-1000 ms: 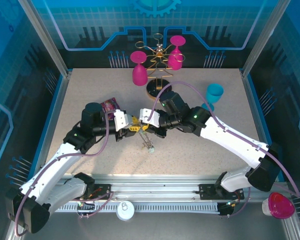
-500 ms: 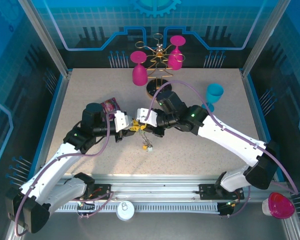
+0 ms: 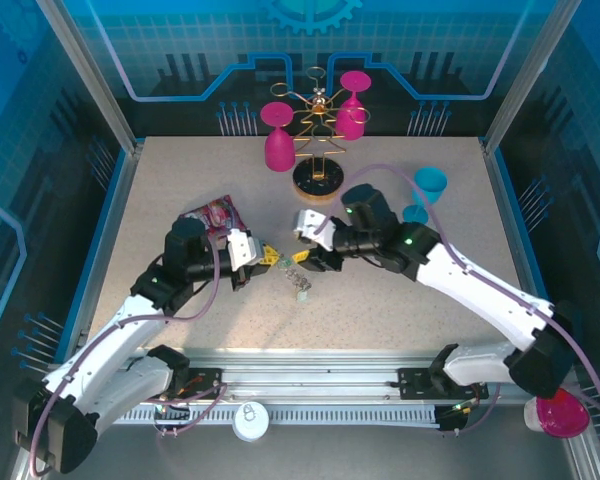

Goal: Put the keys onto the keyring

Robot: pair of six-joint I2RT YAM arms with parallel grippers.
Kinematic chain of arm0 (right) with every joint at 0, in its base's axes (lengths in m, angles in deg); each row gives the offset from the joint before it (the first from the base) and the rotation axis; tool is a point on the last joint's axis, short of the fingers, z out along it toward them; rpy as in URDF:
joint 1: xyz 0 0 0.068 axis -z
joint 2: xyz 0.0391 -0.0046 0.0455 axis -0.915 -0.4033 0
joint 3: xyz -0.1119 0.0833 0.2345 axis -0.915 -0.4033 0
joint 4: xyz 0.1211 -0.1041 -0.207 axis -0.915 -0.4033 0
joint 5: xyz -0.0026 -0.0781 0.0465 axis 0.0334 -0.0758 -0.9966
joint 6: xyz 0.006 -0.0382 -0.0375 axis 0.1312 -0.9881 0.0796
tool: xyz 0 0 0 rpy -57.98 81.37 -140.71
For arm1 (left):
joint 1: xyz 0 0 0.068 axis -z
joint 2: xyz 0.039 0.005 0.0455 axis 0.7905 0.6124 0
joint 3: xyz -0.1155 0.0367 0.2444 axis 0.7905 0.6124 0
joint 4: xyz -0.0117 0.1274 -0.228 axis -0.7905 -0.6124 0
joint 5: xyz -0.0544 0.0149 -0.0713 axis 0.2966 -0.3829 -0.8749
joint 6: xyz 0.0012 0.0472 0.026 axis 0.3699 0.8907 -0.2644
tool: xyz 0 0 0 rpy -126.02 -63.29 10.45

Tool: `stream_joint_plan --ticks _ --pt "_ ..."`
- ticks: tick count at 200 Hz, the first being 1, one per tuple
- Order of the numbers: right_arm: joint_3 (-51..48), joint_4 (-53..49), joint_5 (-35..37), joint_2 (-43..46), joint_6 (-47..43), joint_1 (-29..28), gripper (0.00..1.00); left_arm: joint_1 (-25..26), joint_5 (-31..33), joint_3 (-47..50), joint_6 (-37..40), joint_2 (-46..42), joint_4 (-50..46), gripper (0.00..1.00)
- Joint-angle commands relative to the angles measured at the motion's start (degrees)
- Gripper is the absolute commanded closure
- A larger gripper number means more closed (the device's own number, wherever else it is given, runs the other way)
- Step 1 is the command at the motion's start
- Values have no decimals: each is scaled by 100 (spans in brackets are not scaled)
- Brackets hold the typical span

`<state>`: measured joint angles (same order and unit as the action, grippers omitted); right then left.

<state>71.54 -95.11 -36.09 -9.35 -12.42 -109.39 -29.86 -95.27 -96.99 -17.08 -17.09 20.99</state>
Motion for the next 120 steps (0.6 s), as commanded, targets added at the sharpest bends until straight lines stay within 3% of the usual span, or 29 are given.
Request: stream_joint_plan --ticks 1,23,72,120 --pt "-600 1183 -608 456 506 218 59 39 -29 280 -799 -236 1453 100" --pt "-736 1307 -614 496 394 229 66 33 -173 501 -1181 -301 1980 100" --pt "-441 1106 -590 78 -56 86 76 34 -640 496 -1358 -340 2100 100" --pt "-224 1144 -858 -169 -212 22 77 33 -811 435 -1464 -304 2114 100"
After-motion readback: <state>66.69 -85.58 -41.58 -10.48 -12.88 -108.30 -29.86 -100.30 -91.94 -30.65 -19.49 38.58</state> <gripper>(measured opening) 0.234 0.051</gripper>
